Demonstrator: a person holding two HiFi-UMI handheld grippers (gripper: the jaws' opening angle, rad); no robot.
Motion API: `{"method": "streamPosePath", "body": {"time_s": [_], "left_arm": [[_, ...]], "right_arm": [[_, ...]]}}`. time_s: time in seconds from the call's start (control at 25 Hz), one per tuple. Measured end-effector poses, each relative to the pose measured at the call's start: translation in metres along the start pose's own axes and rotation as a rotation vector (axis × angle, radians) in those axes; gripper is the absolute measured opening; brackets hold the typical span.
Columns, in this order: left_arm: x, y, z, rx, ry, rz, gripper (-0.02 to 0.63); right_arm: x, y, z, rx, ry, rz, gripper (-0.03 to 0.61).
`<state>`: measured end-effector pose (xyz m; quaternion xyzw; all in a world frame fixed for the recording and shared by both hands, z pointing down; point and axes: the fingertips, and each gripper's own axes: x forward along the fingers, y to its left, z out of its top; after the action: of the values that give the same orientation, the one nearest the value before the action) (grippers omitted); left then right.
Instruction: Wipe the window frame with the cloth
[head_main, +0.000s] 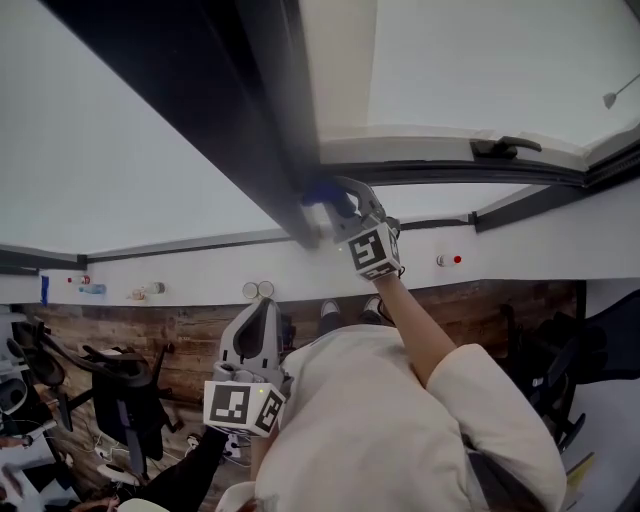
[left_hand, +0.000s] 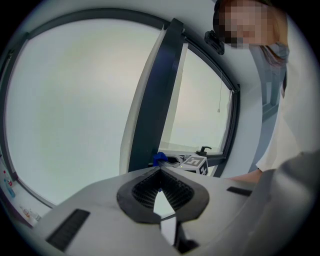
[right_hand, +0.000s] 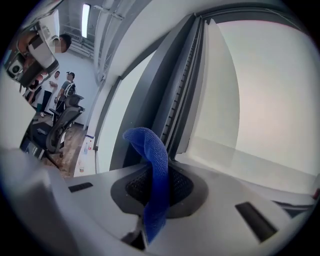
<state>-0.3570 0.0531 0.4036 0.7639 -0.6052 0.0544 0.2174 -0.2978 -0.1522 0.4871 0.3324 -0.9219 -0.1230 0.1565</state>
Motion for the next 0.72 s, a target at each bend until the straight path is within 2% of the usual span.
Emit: {"method": "streamPosePath", "body": {"time_s": [0.28,0.72], "left_arm": [[0.007,0.004,0.0,0.007,0.01,-0.038,0.008],[0.022,-0.015,0.0,0.022,0.015,-0.112,0.008]], "right_arm": [[0.0,-0.003,-0.004,-0.12,0.059,-0.013,0.044],[-0.029,-0.042,-0.022,-0.071,0.12,-0.132,0.044]]}}
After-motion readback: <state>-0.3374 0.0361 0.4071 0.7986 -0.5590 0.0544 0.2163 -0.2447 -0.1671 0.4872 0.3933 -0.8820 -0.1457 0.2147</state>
